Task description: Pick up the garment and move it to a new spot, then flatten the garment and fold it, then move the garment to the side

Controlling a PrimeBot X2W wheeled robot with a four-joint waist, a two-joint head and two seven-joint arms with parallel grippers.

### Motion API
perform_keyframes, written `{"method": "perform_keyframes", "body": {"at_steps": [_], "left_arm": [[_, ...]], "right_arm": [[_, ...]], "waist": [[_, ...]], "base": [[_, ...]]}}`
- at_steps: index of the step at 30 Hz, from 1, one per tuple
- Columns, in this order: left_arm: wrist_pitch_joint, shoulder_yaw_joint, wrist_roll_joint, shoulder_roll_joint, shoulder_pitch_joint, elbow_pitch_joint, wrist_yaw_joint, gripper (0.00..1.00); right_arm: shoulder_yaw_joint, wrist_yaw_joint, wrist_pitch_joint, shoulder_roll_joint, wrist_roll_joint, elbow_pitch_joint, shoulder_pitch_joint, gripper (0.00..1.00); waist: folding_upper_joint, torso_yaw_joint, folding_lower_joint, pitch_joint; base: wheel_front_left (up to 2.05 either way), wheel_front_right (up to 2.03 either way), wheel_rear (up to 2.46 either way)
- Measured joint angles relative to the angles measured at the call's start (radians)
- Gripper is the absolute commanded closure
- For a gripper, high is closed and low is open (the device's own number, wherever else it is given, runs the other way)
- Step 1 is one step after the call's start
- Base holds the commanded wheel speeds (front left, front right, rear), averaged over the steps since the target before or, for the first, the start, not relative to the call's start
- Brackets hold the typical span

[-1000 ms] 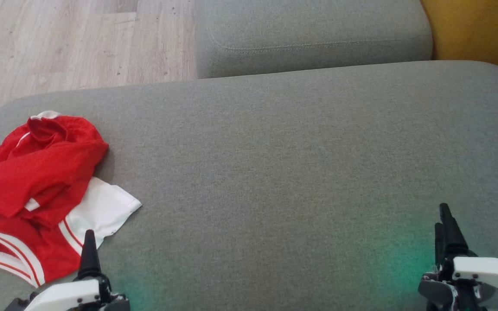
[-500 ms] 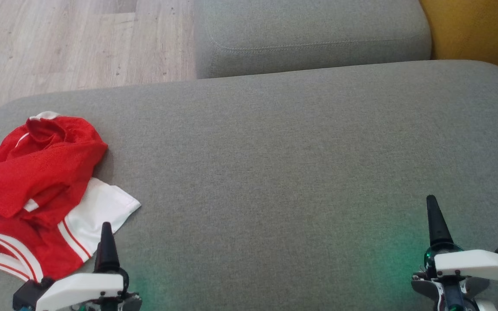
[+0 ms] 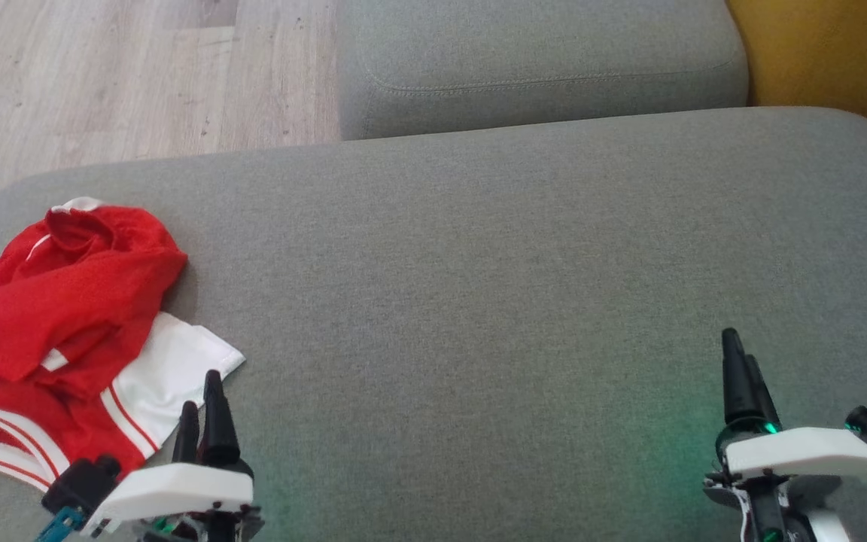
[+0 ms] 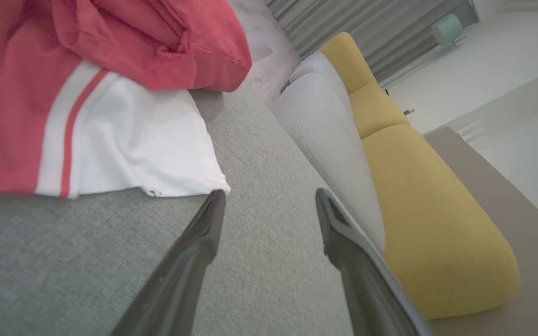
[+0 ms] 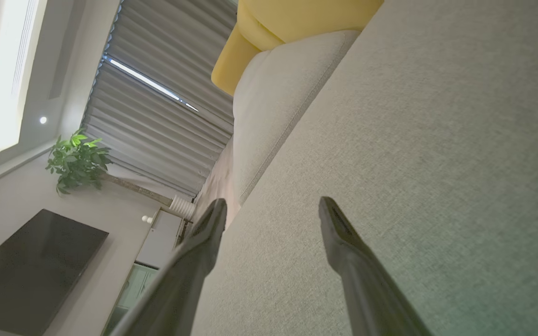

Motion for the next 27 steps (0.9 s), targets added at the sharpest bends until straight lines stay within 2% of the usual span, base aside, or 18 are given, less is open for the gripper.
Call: {"method": "perform_keyframes", "body": {"at_steps": [27], "left_arm": [[-0.079, -0.104, 0.381, 0.010, -0.002, -0.052, 0.063, 0.00]], "right_arm": [[0.073, 0.000, -0.075, -0.001, -0.353, -0.056, 0.000, 0.00]], "waist": [[0.0000, -0.001, 0.0000, 0.001]], "base": [[0.00, 0.00, 0.00]]}}
